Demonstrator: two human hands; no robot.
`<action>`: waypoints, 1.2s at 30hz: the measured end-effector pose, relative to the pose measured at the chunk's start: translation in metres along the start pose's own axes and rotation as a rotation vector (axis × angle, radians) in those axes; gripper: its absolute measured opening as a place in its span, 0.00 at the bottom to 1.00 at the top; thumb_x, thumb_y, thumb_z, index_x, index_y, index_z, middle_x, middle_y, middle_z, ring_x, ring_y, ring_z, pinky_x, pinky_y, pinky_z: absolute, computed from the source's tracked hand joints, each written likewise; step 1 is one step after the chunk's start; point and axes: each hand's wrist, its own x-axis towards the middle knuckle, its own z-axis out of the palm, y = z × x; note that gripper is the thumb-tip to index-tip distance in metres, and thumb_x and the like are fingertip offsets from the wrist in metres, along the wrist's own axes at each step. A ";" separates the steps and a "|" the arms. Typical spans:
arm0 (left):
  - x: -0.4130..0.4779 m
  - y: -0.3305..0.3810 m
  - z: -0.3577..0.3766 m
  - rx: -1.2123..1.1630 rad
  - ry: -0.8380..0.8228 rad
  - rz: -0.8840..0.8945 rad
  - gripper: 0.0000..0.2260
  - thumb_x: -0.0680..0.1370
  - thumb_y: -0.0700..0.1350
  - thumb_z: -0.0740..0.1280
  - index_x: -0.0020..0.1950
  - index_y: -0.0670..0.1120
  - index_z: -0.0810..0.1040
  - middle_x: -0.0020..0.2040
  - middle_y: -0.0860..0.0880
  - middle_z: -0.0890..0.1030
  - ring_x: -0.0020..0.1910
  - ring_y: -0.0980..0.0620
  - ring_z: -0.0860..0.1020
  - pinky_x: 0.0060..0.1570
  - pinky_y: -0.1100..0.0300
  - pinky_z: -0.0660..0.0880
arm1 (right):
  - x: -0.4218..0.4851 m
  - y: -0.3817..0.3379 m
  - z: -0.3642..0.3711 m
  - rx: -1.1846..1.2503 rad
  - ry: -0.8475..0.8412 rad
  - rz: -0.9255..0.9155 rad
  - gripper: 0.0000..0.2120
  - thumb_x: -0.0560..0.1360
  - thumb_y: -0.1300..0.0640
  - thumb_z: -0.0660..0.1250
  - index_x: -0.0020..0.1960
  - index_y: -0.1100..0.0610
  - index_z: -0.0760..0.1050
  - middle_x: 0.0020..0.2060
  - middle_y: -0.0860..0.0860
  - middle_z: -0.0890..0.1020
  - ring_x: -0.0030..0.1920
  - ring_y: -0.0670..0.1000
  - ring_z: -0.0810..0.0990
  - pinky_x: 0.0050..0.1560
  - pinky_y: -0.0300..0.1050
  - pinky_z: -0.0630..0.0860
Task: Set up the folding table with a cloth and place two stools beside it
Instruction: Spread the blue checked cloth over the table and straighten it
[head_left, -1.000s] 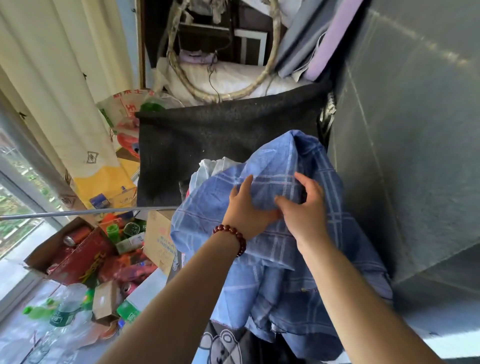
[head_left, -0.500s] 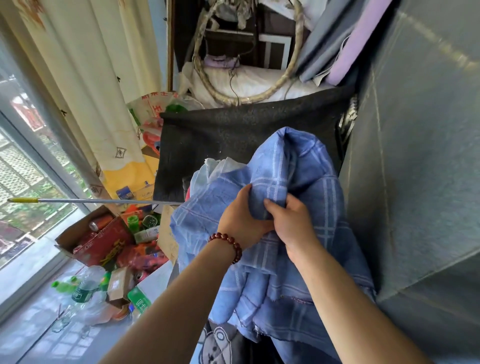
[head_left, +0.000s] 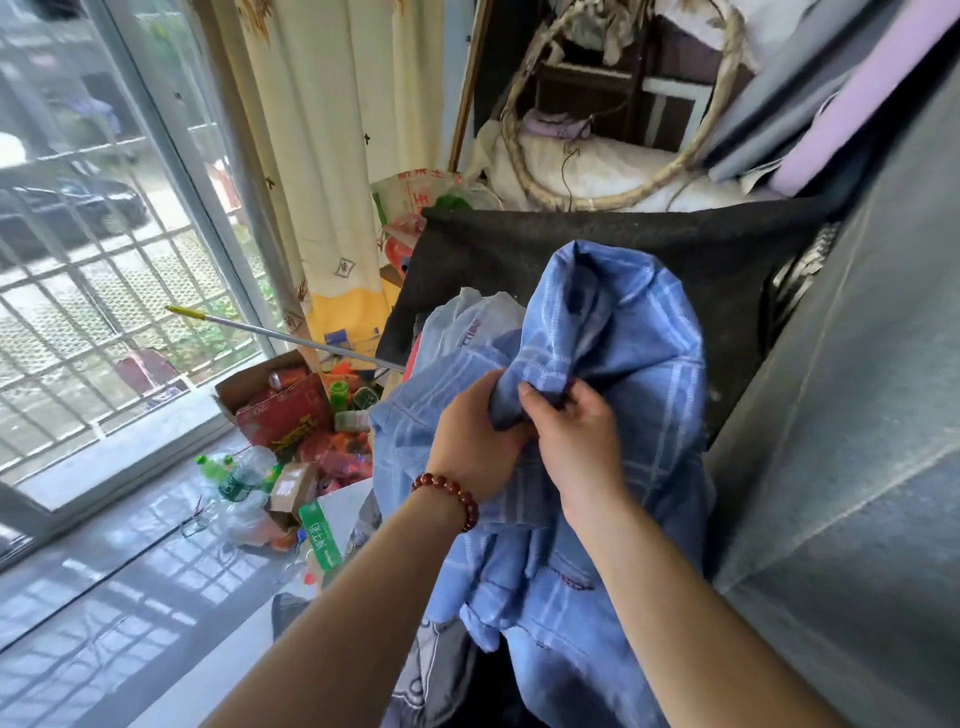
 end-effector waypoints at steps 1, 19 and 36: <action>-0.004 0.000 0.000 -0.014 0.019 -0.006 0.11 0.70 0.40 0.70 0.41 0.56 0.72 0.36 0.61 0.77 0.35 0.67 0.74 0.33 0.74 0.67 | -0.002 0.000 0.001 0.030 -0.011 -0.001 0.05 0.72 0.62 0.70 0.43 0.53 0.78 0.38 0.44 0.84 0.40 0.40 0.83 0.41 0.32 0.76; -0.052 0.001 -0.023 -0.117 0.118 -0.036 0.13 0.71 0.37 0.70 0.42 0.56 0.75 0.37 0.59 0.80 0.37 0.66 0.76 0.38 0.70 0.72 | -0.041 -0.003 0.008 0.126 -0.087 0.116 0.32 0.59 0.48 0.78 0.59 0.58 0.75 0.52 0.49 0.83 0.52 0.45 0.82 0.56 0.44 0.78; -0.193 -0.020 -0.113 -0.145 0.266 -0.135 0.13 0.69 0.37 0.71 0.47 0.52 0.76 0.41 0.57 0.81 0.38 0.67 0.77 0.38 0.74 0.70 | -0.179 0.005 0.072 0.088 -0.311 0.078 0.22 0.67 0.62 0.76 0.59 0.61 0.75 0.53 0.52 0.83 0.53 0.48 0.82 0.57 0.47 0.78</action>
